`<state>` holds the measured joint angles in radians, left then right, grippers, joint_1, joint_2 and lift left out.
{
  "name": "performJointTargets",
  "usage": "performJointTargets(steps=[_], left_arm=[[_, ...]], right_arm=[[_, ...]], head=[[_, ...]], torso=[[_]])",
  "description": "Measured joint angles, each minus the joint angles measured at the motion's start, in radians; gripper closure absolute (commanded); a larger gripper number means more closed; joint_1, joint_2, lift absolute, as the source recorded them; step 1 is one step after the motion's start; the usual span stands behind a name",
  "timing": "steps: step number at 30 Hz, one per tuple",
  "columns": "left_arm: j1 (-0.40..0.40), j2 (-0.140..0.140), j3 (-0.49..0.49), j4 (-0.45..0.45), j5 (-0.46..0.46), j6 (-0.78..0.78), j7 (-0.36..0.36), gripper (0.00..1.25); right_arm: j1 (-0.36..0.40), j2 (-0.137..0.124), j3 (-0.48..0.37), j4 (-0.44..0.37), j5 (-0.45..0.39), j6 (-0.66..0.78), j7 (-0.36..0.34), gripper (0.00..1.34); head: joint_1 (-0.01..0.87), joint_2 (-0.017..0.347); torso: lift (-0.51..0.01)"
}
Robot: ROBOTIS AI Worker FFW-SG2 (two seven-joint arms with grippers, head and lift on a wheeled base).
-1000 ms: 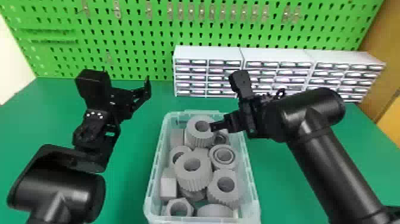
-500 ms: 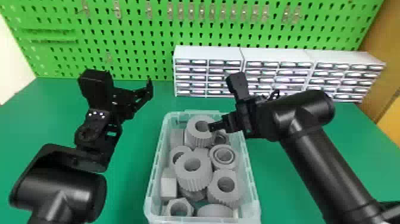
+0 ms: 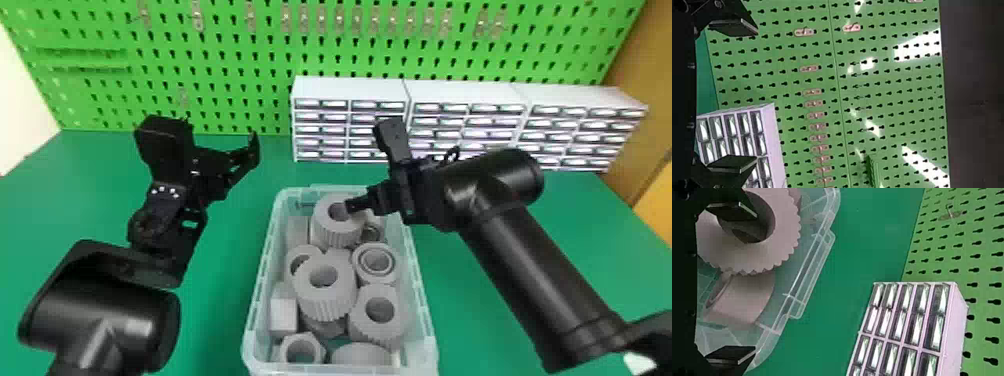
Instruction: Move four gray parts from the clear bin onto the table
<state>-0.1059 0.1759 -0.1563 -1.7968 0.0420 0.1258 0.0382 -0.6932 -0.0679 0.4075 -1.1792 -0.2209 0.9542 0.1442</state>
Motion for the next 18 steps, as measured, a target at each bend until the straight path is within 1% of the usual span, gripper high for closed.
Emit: performJointTargets(steps=[4, 9, 13, 18], left_arm=[[0.0, 0.0, 0.0, 0.001, 0.002, 0.0, 0.0, 0.14], [-0.001, 0.001, 0.0, 0.003, 0.003, 0.0, 0.0, 0.13], [-0.003, 0.001, -0.001, 0.005, 0.004, 0.0, -0.001, 0.13], [-0.006, 0.001, -0.005, 0.008, 0.005, 0.0, -0.001, 0.14]], right_arm=[[-0.003, 0.001, 0.001, 0.031, 0.003, -0.012, 0.0, 0.11], [-0.003, 0.002, 0.004, 0.088, -0.005, -0.065, 0.0, 0.16], [-0.004, 0.001, 0.006, 0.139, -0.014, -0.126, 0.0, 0.16], [-0.01, 0.001, 0.015, 0.175, -0.014, -0.159, 0.001, 0.16]], head=[[0.686, 0.026], [0.686, 0.026], [0.686, 0.026], [0.686, 0.026]], torso=[[-0.05], [-0.05], [-0.05], [-0.05]])
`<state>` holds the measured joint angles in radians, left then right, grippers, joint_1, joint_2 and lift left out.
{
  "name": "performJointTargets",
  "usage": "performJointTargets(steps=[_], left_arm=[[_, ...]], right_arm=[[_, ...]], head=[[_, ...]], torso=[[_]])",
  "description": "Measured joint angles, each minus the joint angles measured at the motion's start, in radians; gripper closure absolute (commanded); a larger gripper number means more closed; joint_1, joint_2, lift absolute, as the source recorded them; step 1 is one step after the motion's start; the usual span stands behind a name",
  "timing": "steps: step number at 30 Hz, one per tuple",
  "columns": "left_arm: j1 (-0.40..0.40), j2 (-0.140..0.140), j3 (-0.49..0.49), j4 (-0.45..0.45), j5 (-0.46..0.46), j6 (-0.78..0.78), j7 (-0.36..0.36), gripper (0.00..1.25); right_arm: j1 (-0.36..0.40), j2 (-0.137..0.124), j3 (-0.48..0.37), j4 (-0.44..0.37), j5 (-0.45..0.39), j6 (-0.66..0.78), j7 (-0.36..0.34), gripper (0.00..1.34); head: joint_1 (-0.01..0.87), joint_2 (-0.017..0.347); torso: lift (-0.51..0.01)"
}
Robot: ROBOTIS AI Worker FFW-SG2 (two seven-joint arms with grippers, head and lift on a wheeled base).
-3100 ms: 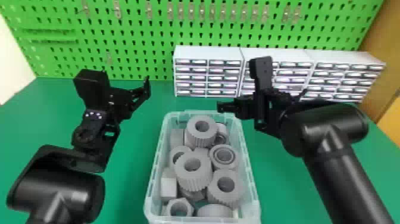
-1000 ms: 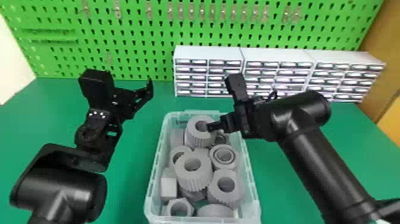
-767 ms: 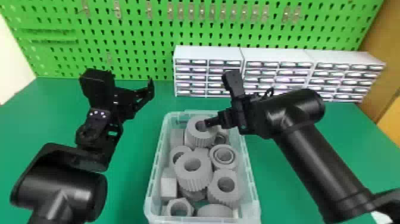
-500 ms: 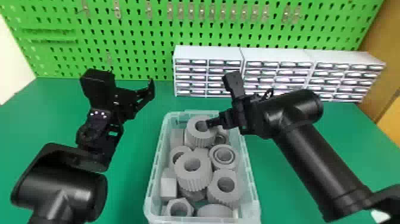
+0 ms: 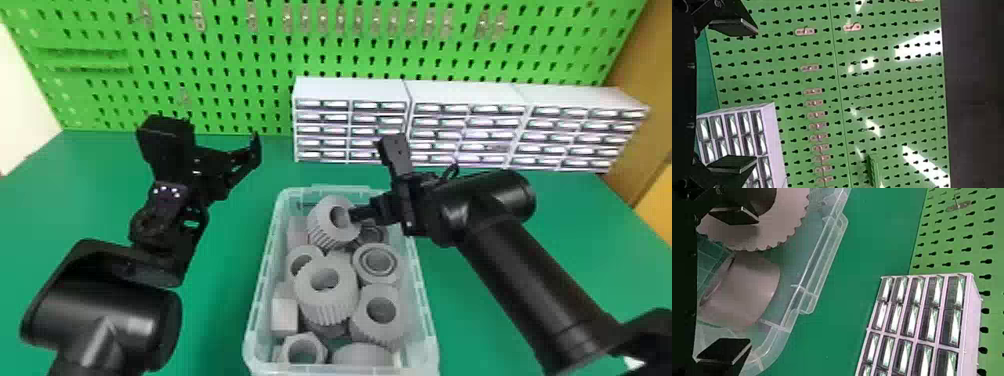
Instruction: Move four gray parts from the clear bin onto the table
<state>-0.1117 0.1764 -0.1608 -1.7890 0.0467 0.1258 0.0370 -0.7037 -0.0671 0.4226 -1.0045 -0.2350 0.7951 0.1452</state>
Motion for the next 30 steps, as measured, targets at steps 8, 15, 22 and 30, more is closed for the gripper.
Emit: performJointTargets(steps=[8, 15, 22, 30], left_arm=[[0.002, 0.0, -0.001, 0.0, 0.002, 0.0, -0.003, 0.14], [0.002, 0.0, -0.003, 0.001, 0.002, 0.0, -0.003, 0.14], [-0.002, 0.0, -0.006, 0.004, 0.002, 0.0, -0.003, 0.14], [-0.005, 0.0, -0.008, 0.006, 0.005, 0.0, -0.003, 0.14]], right_arm=[[-0.008, 0.002, 0.013, -0.008, -0.016, 0.002, 0.001, 0.16], [-0.016, 0.004, 0.044, -0.026, -0.061, 0.009, 0.001, 0.16], [-0.022, 0.007, 0.089, -0.036, -0.065, 0.01, 0.001, 0.16], [-0.021, 0.004, 0.096, -0.012, -0.055, -0.007, 0.001, 0.16]], head=[[0.686, 0.026], [0.686, 0.026], [0.686, 0.026], [0.686, 0.026]], torso=[[-0.05], [-0.05], [-0.05], [-0.05]])
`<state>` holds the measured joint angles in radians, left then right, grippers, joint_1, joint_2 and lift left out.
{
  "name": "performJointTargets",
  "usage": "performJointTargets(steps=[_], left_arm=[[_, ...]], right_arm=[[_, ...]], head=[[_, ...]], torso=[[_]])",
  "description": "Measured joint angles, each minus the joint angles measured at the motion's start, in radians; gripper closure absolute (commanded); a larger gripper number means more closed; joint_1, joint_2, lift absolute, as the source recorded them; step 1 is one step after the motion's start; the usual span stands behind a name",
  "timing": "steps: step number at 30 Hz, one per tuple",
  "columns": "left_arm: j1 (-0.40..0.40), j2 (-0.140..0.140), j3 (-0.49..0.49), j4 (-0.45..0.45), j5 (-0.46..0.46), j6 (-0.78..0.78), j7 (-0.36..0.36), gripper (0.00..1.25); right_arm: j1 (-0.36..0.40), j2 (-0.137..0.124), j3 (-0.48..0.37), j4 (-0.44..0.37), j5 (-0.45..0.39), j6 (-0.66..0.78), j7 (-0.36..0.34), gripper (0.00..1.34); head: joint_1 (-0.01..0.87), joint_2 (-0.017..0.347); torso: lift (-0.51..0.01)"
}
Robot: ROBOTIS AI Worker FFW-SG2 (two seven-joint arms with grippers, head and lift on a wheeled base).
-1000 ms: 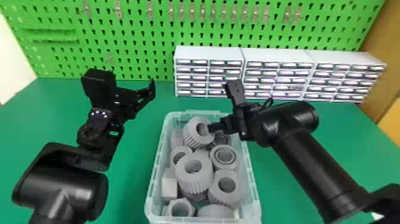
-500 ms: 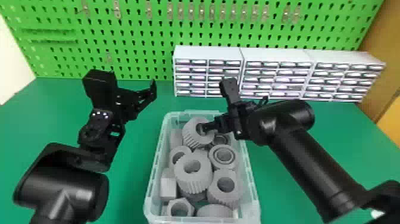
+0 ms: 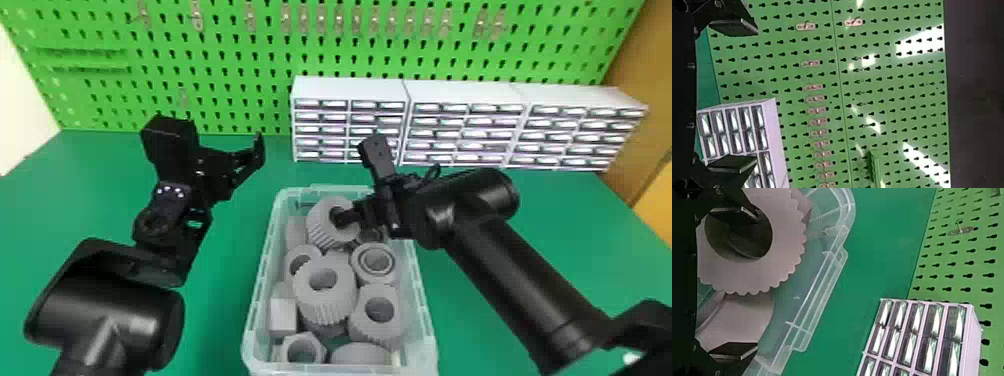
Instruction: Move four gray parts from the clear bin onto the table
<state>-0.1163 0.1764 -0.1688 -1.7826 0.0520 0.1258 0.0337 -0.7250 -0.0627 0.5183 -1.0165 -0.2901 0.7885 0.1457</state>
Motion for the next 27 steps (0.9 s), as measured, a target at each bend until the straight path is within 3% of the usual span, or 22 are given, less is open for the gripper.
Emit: performJointTargets(steps=[18, 27], left_arm=[[-0.005, 0.0, -0.002, 0.002, 0.001, 0.0, -0.004, 0.14], [-0.007, 0.0, -0.001, 0.003, 0.001, 0.0, -0.005, 0.14]], right_arm=[[-0.002, -0.005, 0.002, 0.099, 0.014, -0.133, 0.008, 0.18], [-0.003, -0.005, 0.024, 0.111, 0.007, -0.181, 0.024, 0.3]], head=[[0.686, 0.026], [0.686, 0.026]], torso=[[-0.05], [-0.05]])
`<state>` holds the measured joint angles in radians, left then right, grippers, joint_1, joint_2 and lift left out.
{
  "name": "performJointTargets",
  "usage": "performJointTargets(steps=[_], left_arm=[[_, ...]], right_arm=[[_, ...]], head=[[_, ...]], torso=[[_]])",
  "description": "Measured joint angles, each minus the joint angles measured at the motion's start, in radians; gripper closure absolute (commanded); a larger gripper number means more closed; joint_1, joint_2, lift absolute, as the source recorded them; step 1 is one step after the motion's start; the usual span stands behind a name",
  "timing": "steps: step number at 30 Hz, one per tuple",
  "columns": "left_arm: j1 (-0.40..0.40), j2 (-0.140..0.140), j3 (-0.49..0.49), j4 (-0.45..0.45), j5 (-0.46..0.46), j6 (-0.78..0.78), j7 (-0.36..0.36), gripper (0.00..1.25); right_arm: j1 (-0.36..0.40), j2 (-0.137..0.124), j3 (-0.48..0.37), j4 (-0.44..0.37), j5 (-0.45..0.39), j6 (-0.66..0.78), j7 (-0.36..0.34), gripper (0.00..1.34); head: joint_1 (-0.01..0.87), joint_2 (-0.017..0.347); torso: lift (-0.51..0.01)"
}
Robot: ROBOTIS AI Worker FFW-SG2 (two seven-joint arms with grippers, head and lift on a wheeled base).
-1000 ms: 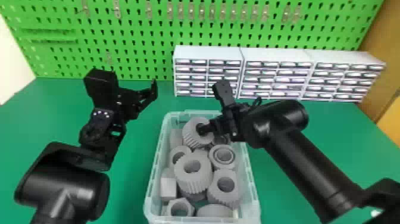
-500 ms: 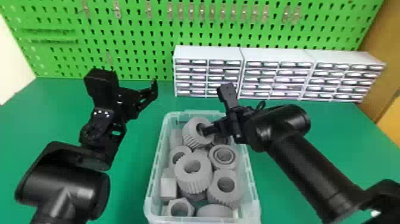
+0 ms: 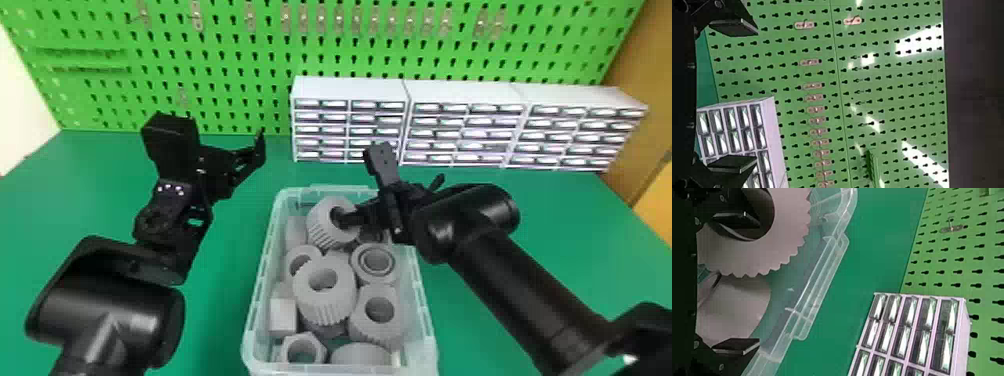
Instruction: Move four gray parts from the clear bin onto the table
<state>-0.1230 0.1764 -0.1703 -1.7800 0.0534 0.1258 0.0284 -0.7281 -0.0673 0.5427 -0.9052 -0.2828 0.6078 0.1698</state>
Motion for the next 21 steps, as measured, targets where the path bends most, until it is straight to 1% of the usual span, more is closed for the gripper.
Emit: performJointTargets(steps=[2, 4, 5, 6, 7, 9, 13, 14, 17, 18, 21], left_arm=[[0.0, 0.0, 0.0, 0.0, 0.0, 0.0, -0.001, 0.14], [-0.001, 0.0, 0.0, 0.0, 0.0, 0.0, -0.001, 0.14], [-0.001, 0.0, 0.0, 0.001, 0.0, 0.0, -0.001, 0.14], [-0.001, 0.0, 0.0, 0.001, 0.0, 0.0, -0.001, 0.14], [-0.001, 0.0, 0.0, 0.001, 0.0, 0.0, -0.001, 0.14], [-0.001, 0.001, 0.0, 0.001, 0.0, 0.0, -0.001, 0.14], [-0.001, 0.001, 0.0, 0.001, 0.0, 0.0, -0.001, 0.14], [-0.001, 0.001, 0.0, 0.001, 0.0, 0.0, -0.001, 0.14], [0.0, 0.001, 0.001, 0.001, 0.0, 0.0, -0.001, 0.14], [0.0, 0.002, 0.001, 0.001, 0.0, 0.0, -0.001, 0.14], [0.001, 0.002, 0.001, 0.001, 0.0, 0.0, -0.002, 0.14]], right_arm=[[0.0, 0.0, 0.003, 0.0, -0.001, -0.003, 0.0, 0.35], [0.0, 0.0, 0.006, 0.0, -0.003, -0.004, 0.001, 0.46], [0.0, 0.0, 0.007, 0.0, -0.004, -0.005, 0.001, 0.54], [0.0, 0.0, 0.009, 0.0, -0.004, -0.005, 0.001, 0.68], [0.0, 0.0, 0.011, 0.0, -0.005, -0.005, 0.001, 0.78], [0.001, 0.001, 0.012, 0.0, -0.007, -0.005, 0.001, 0.92], [0.006, 0.002, 0.009, 0.0, -0.019, -0.002, -0.001, 0.95], [0.007, 0.003, 0.008, 0.0, -0.021, -0.001, -0.001, 0.98], [0.011, 0.003, 0.008, -0.002, -0.024, 0.002, -0.005, 1.18], [0.012, 0.003, 0.009, -0.004, -0.024, 0.005, -0.011, 1.21], [0.017, 0.003, 0.019, -0.02, -0.021, 0.023, -0.047, 1.21]], head=[[0.686, 0.026], [0.686, 0.026], [0.686, 0.026], [0.686, 0.026], [0.686, 0.026], [0.686, 0.026], [0.686, 0.026], [0.686, 0.026], [0.686, 0.026], [0.686, 0.026], [0.686, 0.026]], torso=[[-0.05], [-0.05], [-0.05], [-0.05], [-0.05], [-0.05], [-0.05], [-0.05], [-0.05], [-0.05], [-0.05]])
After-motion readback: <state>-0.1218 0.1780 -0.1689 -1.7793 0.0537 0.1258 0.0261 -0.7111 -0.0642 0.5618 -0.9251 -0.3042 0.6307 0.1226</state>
